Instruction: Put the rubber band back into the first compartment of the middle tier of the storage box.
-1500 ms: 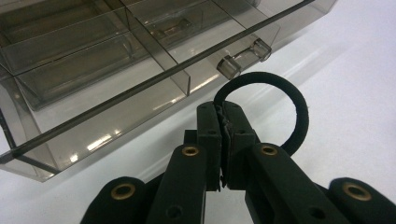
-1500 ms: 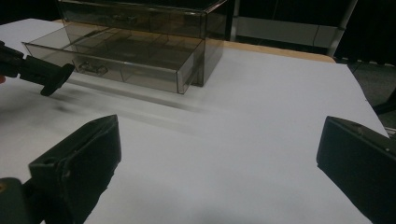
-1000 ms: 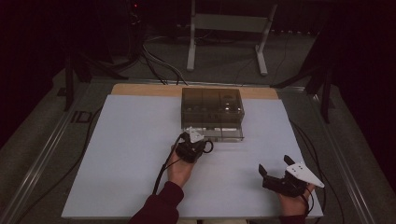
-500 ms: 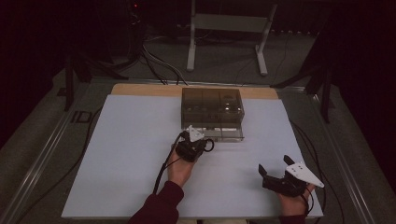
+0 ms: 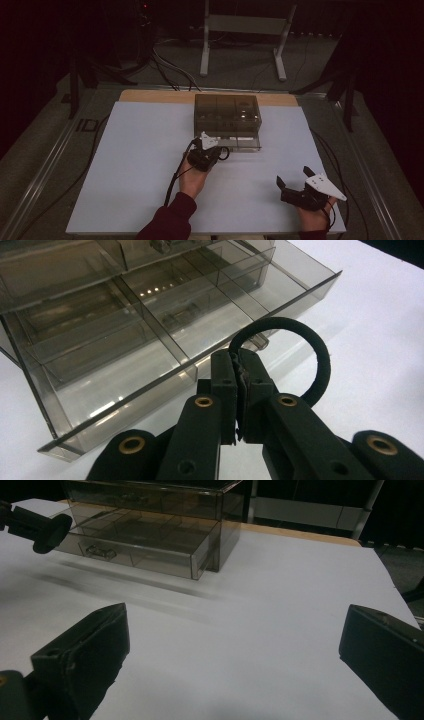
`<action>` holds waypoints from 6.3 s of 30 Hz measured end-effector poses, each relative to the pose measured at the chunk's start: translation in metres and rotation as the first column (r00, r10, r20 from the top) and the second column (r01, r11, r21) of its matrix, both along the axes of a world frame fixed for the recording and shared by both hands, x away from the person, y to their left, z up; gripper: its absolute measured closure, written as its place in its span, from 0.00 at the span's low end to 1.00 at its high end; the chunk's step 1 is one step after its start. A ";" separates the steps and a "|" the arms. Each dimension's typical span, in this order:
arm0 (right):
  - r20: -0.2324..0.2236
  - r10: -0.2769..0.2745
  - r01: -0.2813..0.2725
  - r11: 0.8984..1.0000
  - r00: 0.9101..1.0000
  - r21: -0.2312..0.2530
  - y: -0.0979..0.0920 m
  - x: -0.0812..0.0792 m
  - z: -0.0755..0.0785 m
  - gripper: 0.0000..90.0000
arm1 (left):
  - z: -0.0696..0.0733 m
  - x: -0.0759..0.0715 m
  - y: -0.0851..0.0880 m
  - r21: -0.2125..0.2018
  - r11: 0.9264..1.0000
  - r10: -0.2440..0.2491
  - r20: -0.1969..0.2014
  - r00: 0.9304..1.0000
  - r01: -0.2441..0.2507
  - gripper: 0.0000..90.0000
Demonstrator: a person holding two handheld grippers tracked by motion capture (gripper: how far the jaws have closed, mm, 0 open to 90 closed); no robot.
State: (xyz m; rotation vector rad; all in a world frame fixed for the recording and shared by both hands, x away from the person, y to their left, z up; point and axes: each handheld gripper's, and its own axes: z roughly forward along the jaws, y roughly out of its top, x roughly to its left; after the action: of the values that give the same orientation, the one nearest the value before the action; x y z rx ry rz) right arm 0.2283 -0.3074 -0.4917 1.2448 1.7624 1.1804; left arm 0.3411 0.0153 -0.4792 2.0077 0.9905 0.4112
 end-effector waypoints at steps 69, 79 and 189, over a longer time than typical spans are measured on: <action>-0.006 0.006 -0.006 1.000 1.000 0.005 0.001 0.001 -0.001 0.00 | 0.031 0.032 0.035 -0.014 0.997 0.073 0.066 0.995 -0.073 0.98; -0.008 0.008 -0.008 1.000 1.000 0.006 0.001 0.001 -0.001 0.00 | 0.029 0.037 0.041 -0.012 0.997 0.080 0.062 0.995 -0.080 0.98; -0.011 0.013 -0.013 1.000 1.000 0.001 0.001 0.001 -0.001 0.00 | 0.026 0.041 0.068 -0.111 0.990 0.096 0.065 0.993 -0.088 0.34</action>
State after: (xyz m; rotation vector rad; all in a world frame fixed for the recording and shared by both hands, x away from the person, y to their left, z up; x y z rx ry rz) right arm 0.2291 -0.3066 -0.4927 1.2437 1.7810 1.1839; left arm 0.3824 0.0832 -0.4530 1.8435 1.0425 0.4646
